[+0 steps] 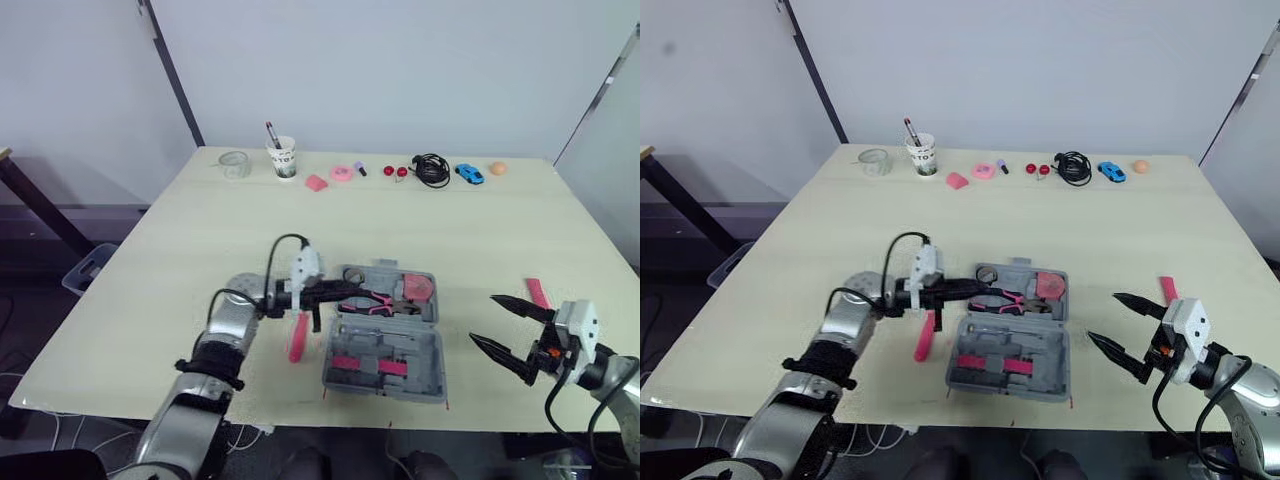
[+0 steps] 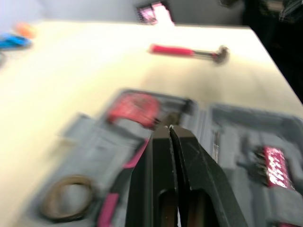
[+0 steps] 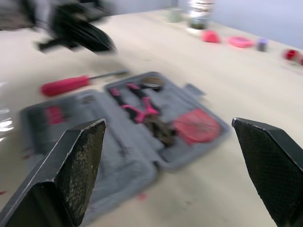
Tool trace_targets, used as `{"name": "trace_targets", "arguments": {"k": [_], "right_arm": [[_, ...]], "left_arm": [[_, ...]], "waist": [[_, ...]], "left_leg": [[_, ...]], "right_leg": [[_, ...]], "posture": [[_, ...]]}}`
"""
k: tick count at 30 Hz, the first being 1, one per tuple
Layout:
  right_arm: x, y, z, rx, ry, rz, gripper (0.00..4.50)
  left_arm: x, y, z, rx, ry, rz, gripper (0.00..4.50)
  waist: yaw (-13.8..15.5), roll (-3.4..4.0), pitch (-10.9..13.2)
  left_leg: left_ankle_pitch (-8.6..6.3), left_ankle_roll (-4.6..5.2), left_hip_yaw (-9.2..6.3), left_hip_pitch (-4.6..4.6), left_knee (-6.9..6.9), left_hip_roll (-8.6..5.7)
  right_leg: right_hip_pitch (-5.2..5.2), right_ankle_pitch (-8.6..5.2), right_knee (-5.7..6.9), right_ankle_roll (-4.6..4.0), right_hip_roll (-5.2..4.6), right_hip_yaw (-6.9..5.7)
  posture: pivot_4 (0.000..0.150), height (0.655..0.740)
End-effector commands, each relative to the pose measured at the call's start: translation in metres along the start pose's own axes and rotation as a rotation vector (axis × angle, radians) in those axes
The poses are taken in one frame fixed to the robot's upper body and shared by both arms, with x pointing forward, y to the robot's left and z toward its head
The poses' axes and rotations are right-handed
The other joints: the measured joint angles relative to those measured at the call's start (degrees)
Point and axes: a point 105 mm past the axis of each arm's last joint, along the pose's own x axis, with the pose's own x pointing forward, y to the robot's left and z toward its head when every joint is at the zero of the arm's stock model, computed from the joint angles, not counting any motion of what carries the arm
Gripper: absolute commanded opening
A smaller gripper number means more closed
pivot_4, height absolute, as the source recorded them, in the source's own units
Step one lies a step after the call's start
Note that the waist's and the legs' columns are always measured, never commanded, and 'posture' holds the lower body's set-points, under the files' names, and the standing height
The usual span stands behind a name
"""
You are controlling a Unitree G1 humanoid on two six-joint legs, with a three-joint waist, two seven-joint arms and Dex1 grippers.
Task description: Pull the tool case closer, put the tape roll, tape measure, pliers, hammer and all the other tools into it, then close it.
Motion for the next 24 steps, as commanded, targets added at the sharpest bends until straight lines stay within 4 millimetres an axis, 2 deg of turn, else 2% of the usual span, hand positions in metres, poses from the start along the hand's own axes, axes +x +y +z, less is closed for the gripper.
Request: {"name": "trace_targets", "arguments": {"k": [1, 4, 6, 8, 9, 10, 12, 17, 22, 24], "right_arm": [[-0.013, -0.021, 0.002, -0.015, -0.017, -0.144, 4.50], [-0.028, -0.031, -0.009, 0.015, 0.012, -0.220, 4.50], [-0.036, -0.034, -0.017, 0.025, 0.040, -0.253, 4.50], [-0.047, -0.038, -0.024, 0.036, 0.065, -0.306, 4.50], [-0.052, -0.040, -0.027, 0.034, 0.078, -0.329, 4.50], [-0.062, -0.041, -0.033, 0.044, 0.096, -0.365, 4.50], [-0.074, -0.042, -0.039, 0.045, 0.122, -0.406, 4.50], [-0.110, -0.038, -0.056, 0.064, 0.192, -0.510, 4.50], [-0.138, -0.026, -0.068, 0.091, 0.243, -0.578, 4.50], [-0.145, -0.023, -0.070, 0.095, 0.251, -0.600, 4.50]], "left_arm": [[-0.033, 0.009, 0.014, -0.009, -0.044, 0.158, 0.08], [-0.065, 0.010, 0.008, -0.063, -0.034, 0.298, 0.81], [-0.085, 0.008, 0.000, -0.090, -0.015, 0.381, 1.69], [-0.102, 0.001, -0.008, -0.122, 0.006, 0.447, 2.80], [-0.109, -0.003, -0.012, -0.136, 0.018, 0.473, 3.09], [-0.119, -0.011, -0.018, -0.160, 0.034, 0.514, 3.75], [-0.131, -0.021, -0.026, -0.189, 0.056, 0.566, 4.48], [-0.161, -0.051, -0.045, -0.266, 0.109, 0.724, 4.48], [-0.176, -0.080, -0.058, -0.326, 0.159, 0.793, 4.48], [-0.179, -0.086, -0.058, -0.339, 0.162, 0.808, 4.48]], "waist": [[-0.2, 0.01, 0.0], [-0.2, 0.04, 0.0], [0.0, 0.04, 0.0], [0.1, 0.05, 0.0], [0.2, 0.05, 0.0], [0.2, 0.05, 0.0], [0.2, 0.06, 0.0], [0.2, 0.08, 0.0], [0.2, 0.07, 0.0], [0.2, 0.10, 0.0]], "left_leg": [[0.00, 0.00, 0.00, 0.00, -0.01, 0.01], [0.00, 0.00, 0.01, 0.02, -0.02, 0.04], [0.00, 0.00, 0.03, 0.03, -0.04, 0.05], [0.00, -0.01, 0.04, 0.05, -0.07, 0.06], [0.00, -0.01, 0.05, 0.06, -0.08, 0.06], [0.00, -0.01, 0.10, 0.06, -0.09, 0.07], [-0.01, -0.01, 0.10, 0.10, -0.15, 0.10], [-0.01, -0.02, 0.12, 0.16, -0.20, 0.16], [-0.02, -0.02, 0.19, 0.23, -0.25, 0.37], [-0.02, -0.02, 0.24, 0.24, -0.25, 0.41]], "right_leg": [[-0.01, 0.00, 0.01, 0.00, 0.00, 0.00], [0.00, -0.01, 0.02, -0.01, -0.01, -0.01], [0.00, -0.01, 0.01, -0.01, -0.02, 0.00], [0.00, -0.01, 0.00, -0.01, -0.03, 0.00], [0.00, -0.01, 0.00, -0.01, -0.05, 0.01], [-0.01, -0.01, -0.02, -0.02, -0.05, 0.02], [-0.02, -0.02, -0.04, -0.03, -0.07, 0.08], [-0.03, -0.15, -0.08, -0.26, -0.10, 0.13], [-0.05, -0.16, -0.13, -0.27, -0.13, 0.32], [-0.09, -0.16, -0.14, -0.28, -0.12, 0.36]], "posture": [[0.150, 0.7400], [0.150, 0.7400], [0.150, 0.7400], [0.150, 0.7400], [0.150, 0.7400], [0.150, 0.7400], [0.150, 0.7400], [0.150, 0.7400], [0.150, 0.7400], [0.150, 0.7400]]}}
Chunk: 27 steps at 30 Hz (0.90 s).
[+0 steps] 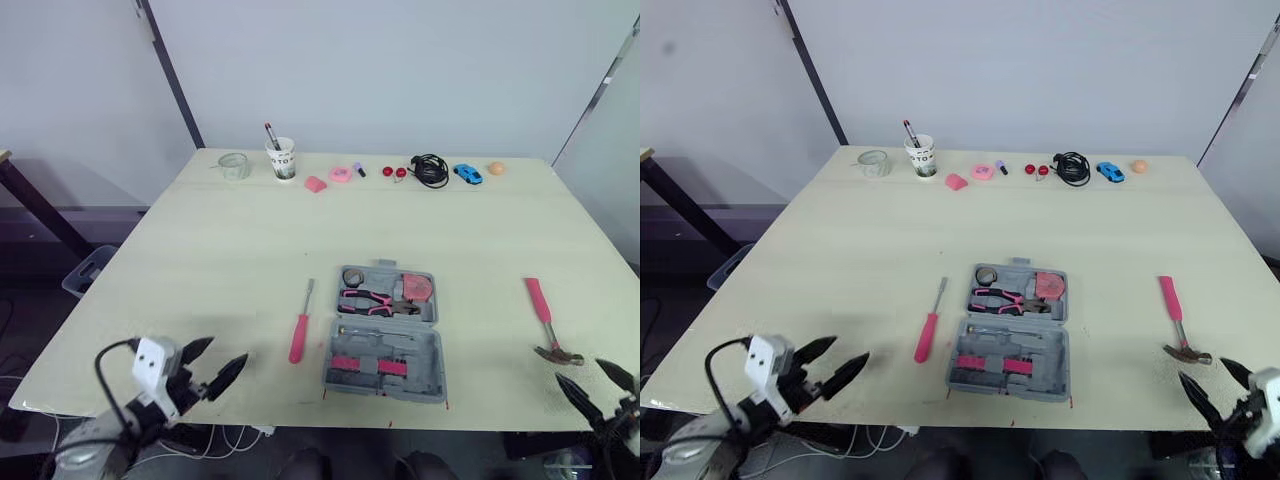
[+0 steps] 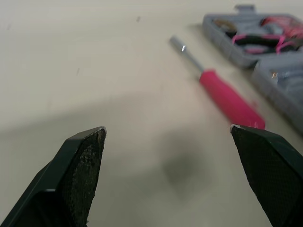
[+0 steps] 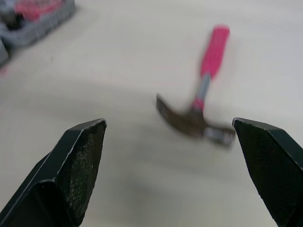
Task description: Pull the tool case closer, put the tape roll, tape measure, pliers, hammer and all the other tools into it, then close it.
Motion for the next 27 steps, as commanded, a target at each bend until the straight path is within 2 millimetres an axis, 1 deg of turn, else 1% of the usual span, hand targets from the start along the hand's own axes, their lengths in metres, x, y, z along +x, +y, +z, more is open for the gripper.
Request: {"name": "trace_targets", "arguments": {"k": [1, 4, 8, 10, 11, 14, 18, 21, 23, 25, 27], "right_arm": [[-0.013, -0.010, 0.007, -0.033, -0.040, -0.063, 4.50], [-0.017, -0.009, 0.006, -0.026, -0.047, -0.076, 4.50], [-0.013, -0.007, 0.011, -0.042, -0.064, -0.052, 4.50], [-0.008, -0.007, 0.018, -0.060, -0.088, -0.036, 4.50], [-0.001, -0.003, 0.028, -0.067, -0.122, -0.006, 4.50], [0.012, 0.004, 0.045, -0.081, -0.175, 0.048, 4.50], [0.029, 0.007, 0.057, -0.094, -0.179, 0.071, 4.50], [0.053, 0.002, 0.061, -0.055, -0.153, 0.027, 4.50], [0.064, -0.001, 0.062, -0.040, -0.129, -0.005, 4.50], [0.078, -0.008, 0.060, -0.001, -0.073, -0.057, 4.50], [0.086, -0.014, 0.058, 0.012, -0.032, -0.103, 4.50]], "left_arm": [[-0.008, -0.002, 0.014, 0.028, -0.053, 0.023, 4.48], [-0.009, -0.003, 0.012, 0.031, -0.048, 0.020, 4.48], [-0.005, -0.006, 0.016, 0.035, -0.059, 0.022, 4.48], [0.000, -0.009, 0.021, 0.049, -0.068, 0.026, 4.48], [0.002, -0.012, 0.025, 0.065, -0.069, 0.023, 4.48], [0.007, -0.019, 0.035, 0.086, -0.085, -0.004, 4.48], [0.016, -0.023, 0.057, 0.128, -0.136, -0.057, 4.48], [0.025, -0.037, 0.085, 0.233, -0.175, -0.219, 4.48], [0.028, -0.045, 0.096, 0.268, -0.181, -0.311, 4.48], [0.031, -0.055, 0.109, 0.306, -0.176, -0.443, 4.48], [0.032, -0.061, 0.116, 0.346, -0.165, -0.520, 4.48]], "waist": [[0.0, 0.02, 0.0], [0.0, 0.03, 0.0], [0.0, 0.03, 0.0], [0.0, 0.03, 0.0], [0.0, 0.05, 0.0], [-0.2, 0.07, -0.1], [-0.1, 0.05, -0.1], [0.1, 0.01, -0.1], [0.0, 0.06, -0.1], [0.0, 0.06, -0.1], [-0.1, 0.08, -0.1]], "left_leg": [[0.00, 0.00, 0.04, -0.01, 0.00, 0.01], [0.00, 0.00, 0.05, -0.01, 0.00, 0.03], [-0.01, -0.01, 0.10, -0.02, -0.01, 0.05], [-0.01, -0.01, 0.11, -0.02, -0.01, 0.05], [-0.01, -0.01, 0.12, -0.02, -0.01, 0.05], [-0.01, -0.01, 0.14, -0.02, -0.01, 0.06], [-0.01, 0.00, 0.14, -0.02, -0.01, 0.03], [0.00, 0.00, 0.10, -0.08, -0.04, -0.22], [0.00, 0.00, 0.10, -0.03, -0.02, -0.23], [0.00, 0.00, 0.11, -0.02, -0.01, -0.25], [0.00, 0.00, 0.13, -0.03, -0.02, -0.27]], "right_leg": [[-0.05, 0.00, 0.00, 0.00, 0.00, 0.06], [-0.13, 0.00, 0.00, 0.00, 0.01, 0.07], [-0.13, 0.00, 0.00, -0.01, 0.03, 0.10], [-0.13, 0.00, 0.00, -0.01, 0.03, 0.13], [-0.13, 0.00, 0.00, -0.01, 0.03, 0.14], [-0.13, 0.01, 0.00, -0.01, 0.05, 0.17], [-0.13, 0.01, 0.00, -0.02, 0.10, 0.17], [-0.13, 0.01, -0.01, -0.02, 0.11, 0.13], [-0.13, 0.02, 0.01, -0.03, 0.11, 0.15], [-0.12, 0.02, 0.03, -0.03, 0.11, 0.17], [-0.13, 0.02, 0.03, -0.03, 0.11, 0.20]], "posture": [[0.150, 0.7400], [0.150, 0.7400], [0.150, 0.7400], [0.150, 0.7400], [0.150, 0.7400], [0.150, 0.7400], [0.150, 0.7400], [0.150, 0.7400], [0.150, 0.7400], [0.150, 0.7400], [0.150, 0.7400]]}}
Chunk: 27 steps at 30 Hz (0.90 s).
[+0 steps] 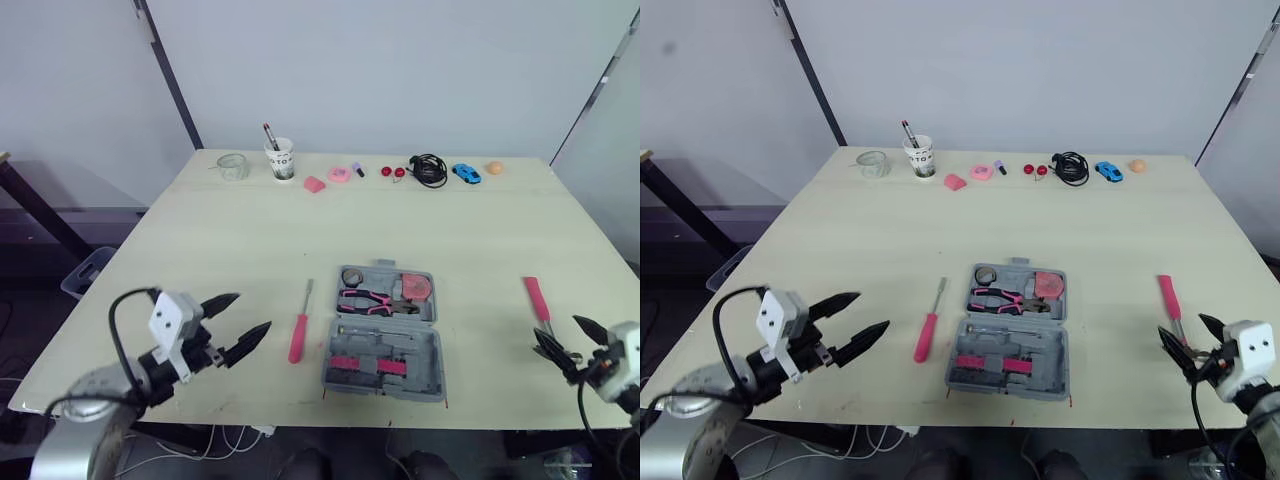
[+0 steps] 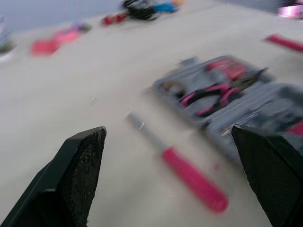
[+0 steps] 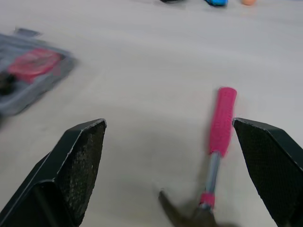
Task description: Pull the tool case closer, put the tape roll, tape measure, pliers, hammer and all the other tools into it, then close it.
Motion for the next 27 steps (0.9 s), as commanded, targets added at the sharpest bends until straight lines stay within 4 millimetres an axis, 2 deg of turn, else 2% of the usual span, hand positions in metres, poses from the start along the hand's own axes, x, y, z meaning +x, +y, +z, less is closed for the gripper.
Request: {"name": "trace_targets", "arguments": {"k": [1, 11, 18, 24, 27], "right_arm": [[0.008, -0.016, -0.001, 0.007, 0.065, -0.093, 4.50], [0.021, -0.023, -0.020, 0.085, 0.212, -0.177, 4.50], [0.024, -0.032, -0.031, 0.127, 0.266, -0.235, 4.50], [0.026, -0.026, -0.040, 0.129, 0.318, -0.192, 4.50], [0.027, -0.022, -0.047, 0.109, 0.372, -0.165, 3.17]], "left_arm": [[0.007, -0.013, 0.019, 0.047, -0.027, -0.164, 4.48], [0.018, -0.030, 0.052, 0.109, -0.049, -0.462, 4.48], [0.023, -0.041, 0.066, 0.117, -0.063, -0.598, 4.48], [0.026, -0.044, 0.072, 0.129, -0.064, -0.640, 4.48], [0.028, -0.045, 0.073, 0.142, -0.061, -0.650, 4.50]], "waist": [[0.0, 0.03, 0.0], [-0.1, 0.07, 0.0], [-1.1, 0.05, 0.0], [-1.4, 0.05, 0.0], [-1.4, 0.03, 0.1]], "left_leg": [[0.00, 0.00, 0.00, -0.02, -0.02, -0.01], [0.00, 0.00, 0.16, -0.10, -0.07, -0.03], [0.00, 0.01, 0.16, -0.11, -0.06, -0.03], [0.00, 0.01, 0.15, -0.10, -0.06, -0.02], [0.00, 0.01, 0.13, -0.10, -0.06, -0.02]], "right_leg": [[-0.01, 0.00, -0.03, 0.00, 0.00, 0.01], [-0.01, -0.01, -0.09, 0.04, 0.09, -0.04], [-0.01, 0.00, -0.09, 0.06, 0.11, -0.02], [-0.01, 0.00, -0.09, 0.07, 0.14, 0.00], [-0.01, 0.00, -0.08, 0.07, 0.15, 0.00]], "posture": [[0.150, 0.7400], [0.150, 0.7400], [0.150, 0.7400], [0.150, 0.7400], [0.150, 0.7400]]}}
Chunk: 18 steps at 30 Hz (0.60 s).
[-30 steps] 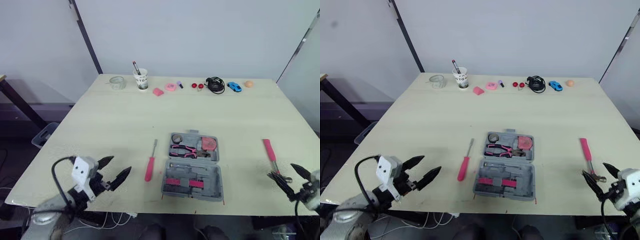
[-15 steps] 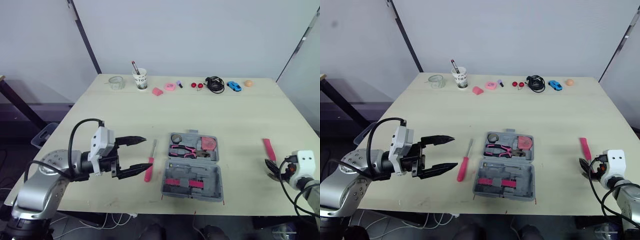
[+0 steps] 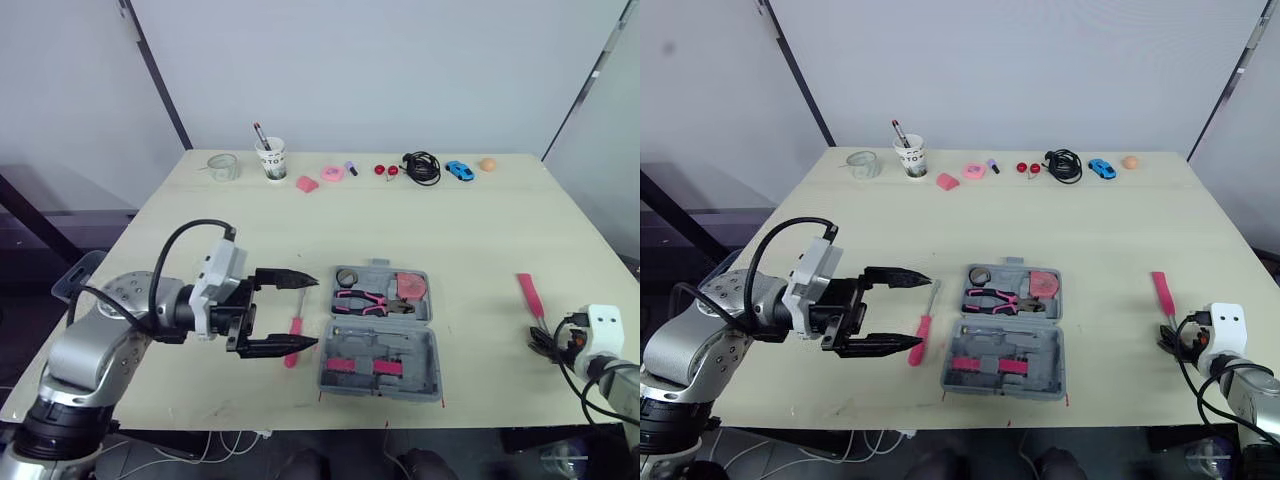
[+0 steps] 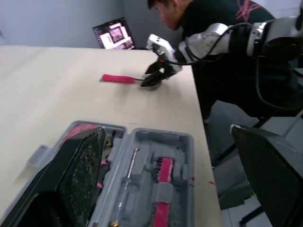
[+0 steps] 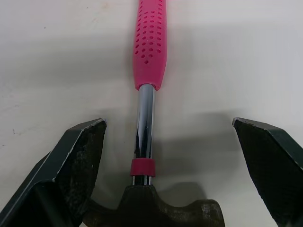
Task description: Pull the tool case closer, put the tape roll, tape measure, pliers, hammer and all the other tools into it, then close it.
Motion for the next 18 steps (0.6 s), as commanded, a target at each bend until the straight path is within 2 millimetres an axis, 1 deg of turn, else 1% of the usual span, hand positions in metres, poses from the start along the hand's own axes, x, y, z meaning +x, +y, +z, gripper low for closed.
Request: {"name": "trace_targets", "arguments": {"k": [1, 2, 3, 4, 5, 6, 7, 11, 15, 16, 18], "right_arm": [[0.001, 0.000, -0.003, -0.055, 0.049, 0.006, 2.61], [0.002, 0.000, -0.003, -0.059, 0.051, 0.008, 2.29], [0.004, 0.001, -0.003, -0.042, 0.055, 0.005, 1.64], [0.005, 0.001, -0.004, -0.031, 0.061, 0.004, 1.29], [0.006, 0.001, -0.004, -0.023, 0.065, 0.003, 0.85], [0.007, 0.001, -0.005, -0.030, 0.074, 0.008, 0.23], [0.007, 0.002, -0.006, -0.031, 0.081, 0.013, 0.10], [0.008, 0.002, -0.007, -0.020, 0.092, 0.004, 0.10], [0.007, 0.002, -0.004, -0.022, 0.061, -0.002, 0.10], [0.006, 0.002, -0.001, -0.031, 0.047, 0.000, 0.10], [0.002, 0.003, 0.013, -0.090, -0.010, 0.012, 0.10]], "left_arm": [[0.003, -0.002, 0.009, 0.041, -0.004, -0.028, 4.50], [0.004, -0.002, 0.009, 0.042, -0.004, -0.029, 4.50], [0.005, -0.002, 0.009, 0.045, -0.004, -0.031, 4.50], [0.005, -0.002, 0.009, 0.046, -0.005, -0.032, 4.50], [0.006, -0.002, 0.010, 0.047, -0.006, -0.033, 4.50], [0.006, -0.001, 0.010, 0.047, -0.008, -0.034, 4.50], [0.007, -0.001, 0.010, 0.049, -0.008, -0.035, 4.50], [0.007, -0.001, 0.010, 0.053, -0.007, -0.038, 4.50], [0.006, -0.001, 0.009, 0.051, -0.007, -0.035, 4.50], [0.006, -0.001, 0.008, 0.051, -0.007, -0.035, 4.50], [0.006, 0.000, 0.008, 0.051, -0.008, -0.032, 4.50]], "waist": [[0.0, 0.00, 0.0], [0.0, -0.01, 0.0], [0.0, -0.02, 0.0], [0.0, -0.02, 0.0], [0.0, -0.04, 0.0], [0.0, -0.07, 0.0], [0.0, -0.10, 0.0], [0.0, -0.20, 0.0], [0.0, -0.24, -0.1], [0.0, -0.24, -0.1], [0.0, -0.22, 0.0]], "left_leg": [[0.00, 0.00, 0.00, 0.00, 0.00, 0.00], [0.00, 0.00, 0.00, 0.00, 0.00, 0.00], [0.00, 0.00, 0.00, 0.00, 0.00, -0.01], [0.00, 0.00, 0.00, 0.00, 0.00, -0.01], [0.00, 0.00, 0.01, 0.00, 0.01, -0.01], [0.00, 0.00, 0.01, 0.00, 0.02, -0.01], [0.00, 0.00, 0.00, -0.01, 0.02, -0.02], [0.00, 0.00, -0.01, -0.01, 0.02, -0.02], [0.00, 0.00, -0.02, 0.00, 0.02, -0.02], [0.00, 0.00, -0.01, -0.01, 0.02, -0.02], [0.00, 0.00, -0.01, -0.01, 0.02, -0.02]], "right_leg": [[0.00, 0.00, 0.00, 0.00, 0.00, 0.00], [0.00, 0.00, 0.00, 0.00, 0.00, 0.00], [0.01, 0.00, -0.01, 0.00, 0.05, 0.09], [0.01, 0.00, -0.01, 0.00, 0.05, 0.11], [0.01, 0.00, -0.01, 0.00, 0.05, 0.12], [0.01, 0.00, -0.01, 0.01, 0.07, 0.15], [0.02, 0.00, -0.01, 0.01, 0.08, 0.18], [0.02, 0.00, -0.01, 0.00, 0.09, 0.19], [0.02, 0.00, -0.01, 0.01, 0.10, 0.19], [0.02, 0.00, -0.01, 0.01, 0.09, 0.19], [0.02, 0.00, -0.01, 0.01, 0.09, 0.19]], "posture": [[0.150, 0.7400], [0.150, 0.7400], [0.150, 0.7400], [0.150, 0.7400], [0.150, 0.7400], [0.150, 0.7400], [0.150, 0.7400], [0.150, 0.7400], [0.150, 0.7400], [0.150, 0.7400], [0.150, 0.7400]]}}
